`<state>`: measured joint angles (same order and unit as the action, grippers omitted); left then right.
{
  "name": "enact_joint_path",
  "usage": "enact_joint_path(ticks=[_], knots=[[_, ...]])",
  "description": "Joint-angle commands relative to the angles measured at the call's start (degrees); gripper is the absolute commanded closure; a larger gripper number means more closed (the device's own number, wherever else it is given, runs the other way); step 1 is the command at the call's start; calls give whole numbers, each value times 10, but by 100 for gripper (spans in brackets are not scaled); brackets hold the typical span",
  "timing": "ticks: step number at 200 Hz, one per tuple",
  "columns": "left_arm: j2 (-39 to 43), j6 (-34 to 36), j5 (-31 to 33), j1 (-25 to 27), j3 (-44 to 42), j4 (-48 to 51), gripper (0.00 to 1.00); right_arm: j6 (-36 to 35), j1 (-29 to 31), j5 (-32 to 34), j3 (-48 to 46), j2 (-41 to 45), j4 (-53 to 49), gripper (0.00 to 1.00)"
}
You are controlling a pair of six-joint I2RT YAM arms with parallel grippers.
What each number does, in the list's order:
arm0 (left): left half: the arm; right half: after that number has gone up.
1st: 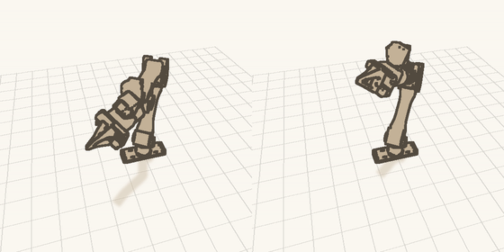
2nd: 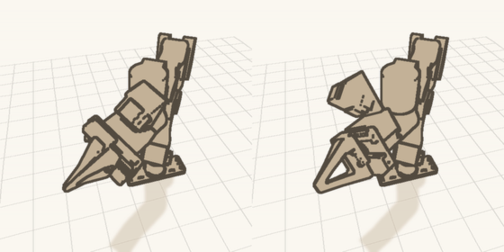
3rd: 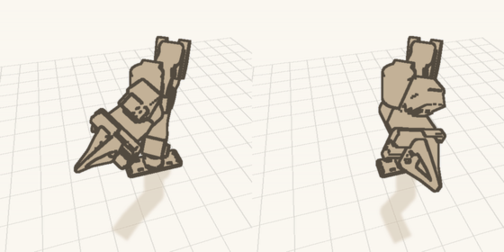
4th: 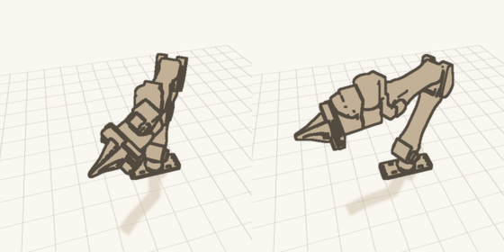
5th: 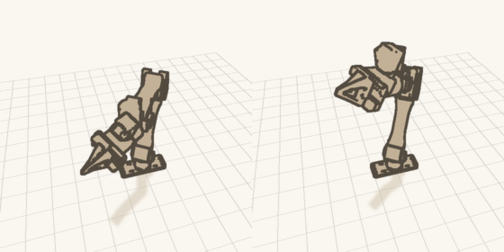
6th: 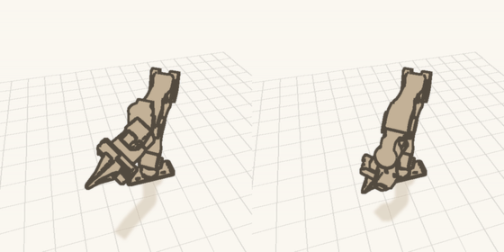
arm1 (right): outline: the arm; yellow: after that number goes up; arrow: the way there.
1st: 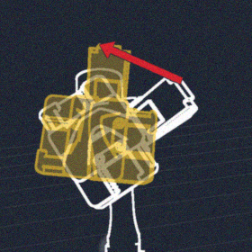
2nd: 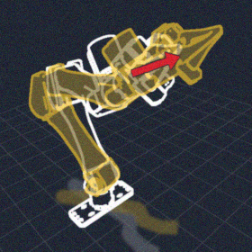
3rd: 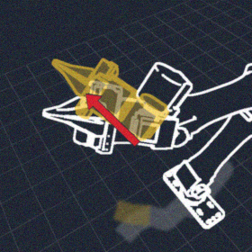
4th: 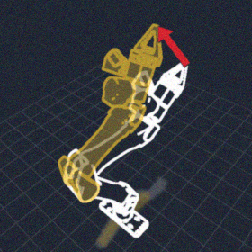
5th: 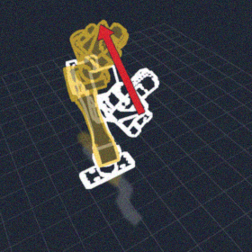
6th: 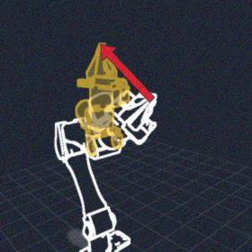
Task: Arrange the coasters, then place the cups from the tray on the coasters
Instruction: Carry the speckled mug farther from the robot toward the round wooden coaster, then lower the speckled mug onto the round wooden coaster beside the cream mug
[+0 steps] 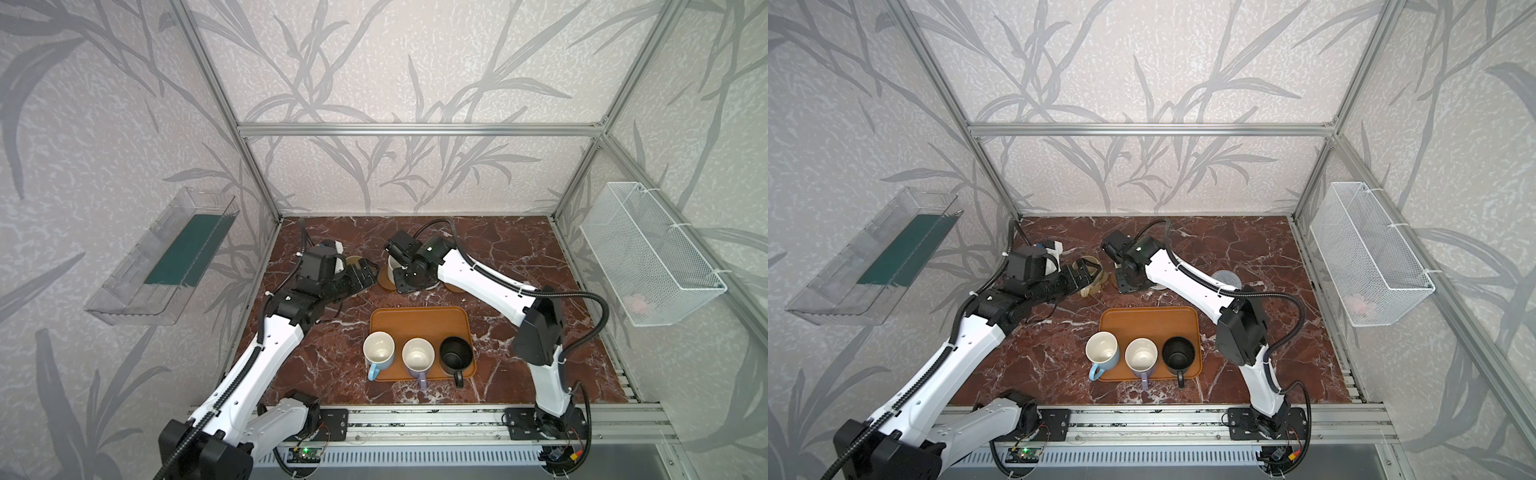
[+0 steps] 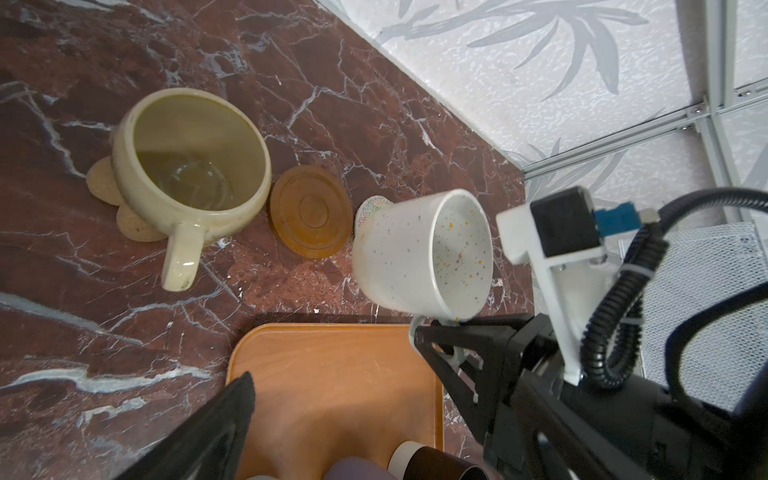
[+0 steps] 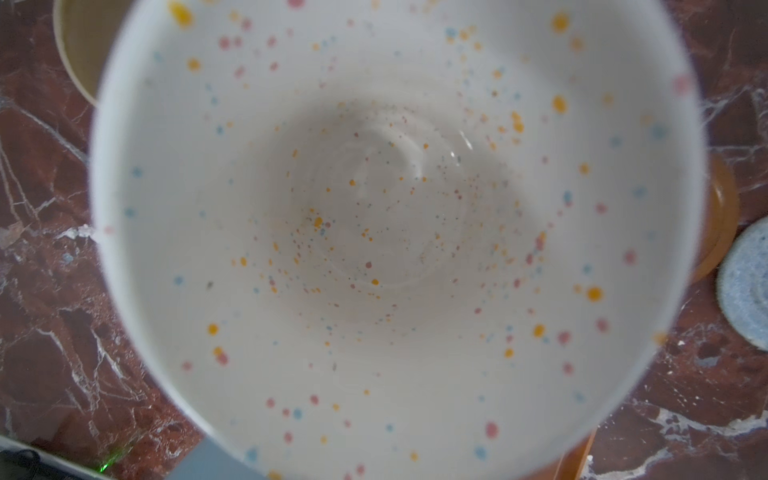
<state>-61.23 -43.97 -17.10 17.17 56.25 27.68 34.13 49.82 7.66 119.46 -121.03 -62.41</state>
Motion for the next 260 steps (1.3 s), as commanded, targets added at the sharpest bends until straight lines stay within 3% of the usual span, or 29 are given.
enact_joint_path(ticks=[1,29,72,260], knots=[[-11,5,9,-12,13,24,1,6,-3,24,110,-47,-61,100],[-14,8,32,-24,8,24,1,15,-3,30,246,-133,-128,100],[-24,14,22,-51,7,15,1,19,-3,25,333,-205,-135,100],[-50,25,20,-54,-28,-11,2,41,-20,22,333,-272,-75,100]])
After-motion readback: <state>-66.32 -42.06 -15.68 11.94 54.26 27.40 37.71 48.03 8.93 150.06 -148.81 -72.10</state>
